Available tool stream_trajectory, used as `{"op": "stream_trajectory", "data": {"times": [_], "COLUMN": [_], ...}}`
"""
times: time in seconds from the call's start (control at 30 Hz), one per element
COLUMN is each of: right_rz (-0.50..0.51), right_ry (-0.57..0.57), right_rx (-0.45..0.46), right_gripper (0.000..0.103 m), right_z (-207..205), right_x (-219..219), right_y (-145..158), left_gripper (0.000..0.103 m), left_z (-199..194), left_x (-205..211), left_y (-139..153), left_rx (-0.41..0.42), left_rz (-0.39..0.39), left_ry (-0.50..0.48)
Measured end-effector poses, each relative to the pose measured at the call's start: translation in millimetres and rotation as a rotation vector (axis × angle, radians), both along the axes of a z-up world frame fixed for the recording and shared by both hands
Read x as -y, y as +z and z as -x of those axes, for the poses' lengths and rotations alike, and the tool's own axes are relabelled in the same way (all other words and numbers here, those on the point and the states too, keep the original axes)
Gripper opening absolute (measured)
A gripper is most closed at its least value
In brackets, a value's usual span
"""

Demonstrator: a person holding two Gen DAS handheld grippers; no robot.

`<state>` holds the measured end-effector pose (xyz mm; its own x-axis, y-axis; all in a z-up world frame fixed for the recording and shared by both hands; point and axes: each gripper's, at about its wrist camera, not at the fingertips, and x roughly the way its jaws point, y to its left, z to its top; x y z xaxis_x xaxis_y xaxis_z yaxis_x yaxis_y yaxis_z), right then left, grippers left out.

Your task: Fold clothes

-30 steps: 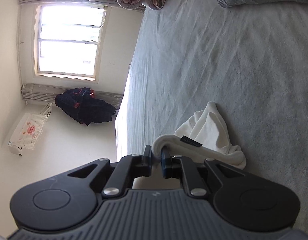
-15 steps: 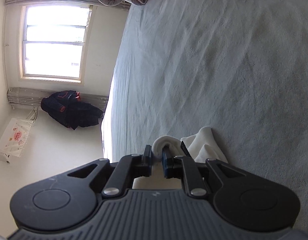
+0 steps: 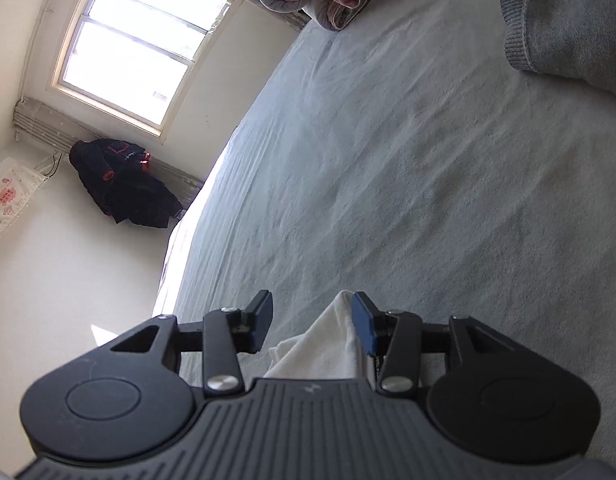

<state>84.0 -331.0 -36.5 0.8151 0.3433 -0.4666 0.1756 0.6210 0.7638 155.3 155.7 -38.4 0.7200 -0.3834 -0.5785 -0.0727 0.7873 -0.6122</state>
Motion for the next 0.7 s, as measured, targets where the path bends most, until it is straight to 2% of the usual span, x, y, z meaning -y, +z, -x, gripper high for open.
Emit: {"op": "stream_trajectory", "data": {"times": [0.13, 0.27, 0.3, 0.33, 0.37, 0.4, 0.57, 0.63, 0.7], "right_rz": [0.211, 0.395, 0.431, 0.463, 0.495, 0.528, 0.684, 0.736, 0.760], "right_ry": [0.072, 0.123, 0.125, 0.123, 0.120, 0.118, 0.065, 0.049, 0.056], "right_rx": [-0.001, 0.009, 0.019, 0.032, 0.046, 0.059, 0.188, 0.228, 0.215], "right_gripper": [0.048, 0.048, 0.047, 0.035, 0.024, 0.015, 0.014, 0.014, 0.014], "right_z": [-4.8, -10.1, -11.5, -12.2, -12.9, -13.6, -11.3, -17.2, -34.7], "right_x": [-25.3, -54.6, -59.5, -62.2, -64.9, -67.7, -88.8, -96.4, -99.0], "right_y": [-1.2, -6.7, -8.5, -10.2, -11.9, -13.6, -0.1, 6.1, 6.9], "left_gripper": [0.042, 0.039, 0.029, 0.013, 0.007, 0.005, 0.004, 0.004, 0.005], "left_z": [-5.4, -5.4, -4.7, -3.1, 0.1, 5.1, 26.6, 26.9, 22.4], "left_x": [13.7, 23.1, 26.0, 29.4, 31.8, 33.0, 44.0, 44.3, 44.1], "left_y": [-5.8, -11.4, -12.5, -13.1, -13.2, -12.4, -3.2, -1.0, -3.7], "left_rx": [0.048, 0.076, 0.083, 0.091, 0.106, 0.132, 0.259, 0.272, 0.252], "left_rz": [-0.136, -0.182, -0.200, -0.227, -0.245, -0.253, -0.335, -0.356, -0.378], "left_ry": [-0.060, -0.088, -0.086, -0.070, -0.053, -0.033, 0.028, 0.052, 0.062]}}
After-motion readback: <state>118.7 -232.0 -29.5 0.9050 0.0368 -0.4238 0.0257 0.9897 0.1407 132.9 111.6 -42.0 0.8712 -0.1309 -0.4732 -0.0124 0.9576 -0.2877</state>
